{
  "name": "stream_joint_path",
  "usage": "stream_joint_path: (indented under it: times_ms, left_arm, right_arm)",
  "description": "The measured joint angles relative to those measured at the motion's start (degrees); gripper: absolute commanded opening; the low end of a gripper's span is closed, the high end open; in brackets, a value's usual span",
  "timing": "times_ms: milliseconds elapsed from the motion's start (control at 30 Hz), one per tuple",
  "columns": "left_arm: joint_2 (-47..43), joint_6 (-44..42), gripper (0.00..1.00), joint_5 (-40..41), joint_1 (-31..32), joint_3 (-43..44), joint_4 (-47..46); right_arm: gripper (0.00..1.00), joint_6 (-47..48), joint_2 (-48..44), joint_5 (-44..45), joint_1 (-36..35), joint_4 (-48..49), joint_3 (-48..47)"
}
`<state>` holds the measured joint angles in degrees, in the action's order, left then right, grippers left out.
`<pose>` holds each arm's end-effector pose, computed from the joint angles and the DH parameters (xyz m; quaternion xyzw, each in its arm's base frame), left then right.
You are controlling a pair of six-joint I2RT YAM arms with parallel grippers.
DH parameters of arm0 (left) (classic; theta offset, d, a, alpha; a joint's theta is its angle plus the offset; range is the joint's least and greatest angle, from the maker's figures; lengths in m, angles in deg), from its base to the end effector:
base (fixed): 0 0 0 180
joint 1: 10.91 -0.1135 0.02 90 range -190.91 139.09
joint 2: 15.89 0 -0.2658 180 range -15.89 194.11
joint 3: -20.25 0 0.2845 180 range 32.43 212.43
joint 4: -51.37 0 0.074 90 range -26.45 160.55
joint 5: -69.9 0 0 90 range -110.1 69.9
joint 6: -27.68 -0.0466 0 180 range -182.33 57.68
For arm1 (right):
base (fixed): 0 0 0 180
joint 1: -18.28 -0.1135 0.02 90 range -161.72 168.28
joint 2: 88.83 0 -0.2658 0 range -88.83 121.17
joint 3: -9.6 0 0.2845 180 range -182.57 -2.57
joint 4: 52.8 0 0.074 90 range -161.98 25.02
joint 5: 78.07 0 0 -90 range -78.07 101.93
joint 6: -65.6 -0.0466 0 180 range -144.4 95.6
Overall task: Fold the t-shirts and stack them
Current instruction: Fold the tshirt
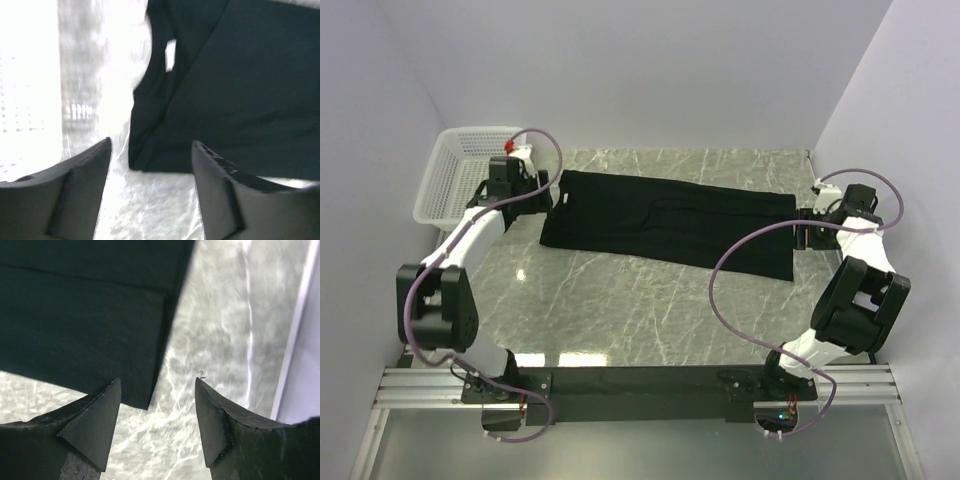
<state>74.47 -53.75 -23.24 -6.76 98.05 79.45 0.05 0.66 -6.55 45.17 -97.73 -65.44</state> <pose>0.3896 -0.0308 0.2389 -0.0236 0.9081 -0.0710 0.4121 0.3218 -0.1466 0.2066 -0.0221 0.9527 0.0267 0.3020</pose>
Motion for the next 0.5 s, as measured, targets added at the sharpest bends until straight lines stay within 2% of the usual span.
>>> stream_joint_path:
  times_ms: [33, 100, 300, 400, 500]
  left_arm:
    - [-1.57, 0.39, 0.83, -0.13, 0.00, -0.02, -0.90]
    - [-4.50, 1.88, 0.99, -0.28, -0.17, -0.98, -3.56]
    - [-13.27, 14.16, 0.99, -4.24, -4.87, -10.75, -10.99]
    - [-13.53, 21.81, 0.89, -7.04, -7.63, -16.11, -12.68]
    - [-13.53, 28.39, 0.88, -9.44, -7.96, -22.71, -13.27]
  right_arm:
    - [0.67, 0.98, -0.04, -1.05, -0.09, -0.02, -0.24]
    - [0.67, 3.82, -0.13, -4.44, -0.44, -0.48, -0.57]
    - [0.67, 17.44, -1.90, -16.74, -4.07, -2.47, -0.46]
    - [0.67, 24.11, -3.23, -19.71, -8.81, -2.84, -0.68]
    - [0.66, 26.73, -2.12, -20.59, -13.90, -3.15, -2.54]
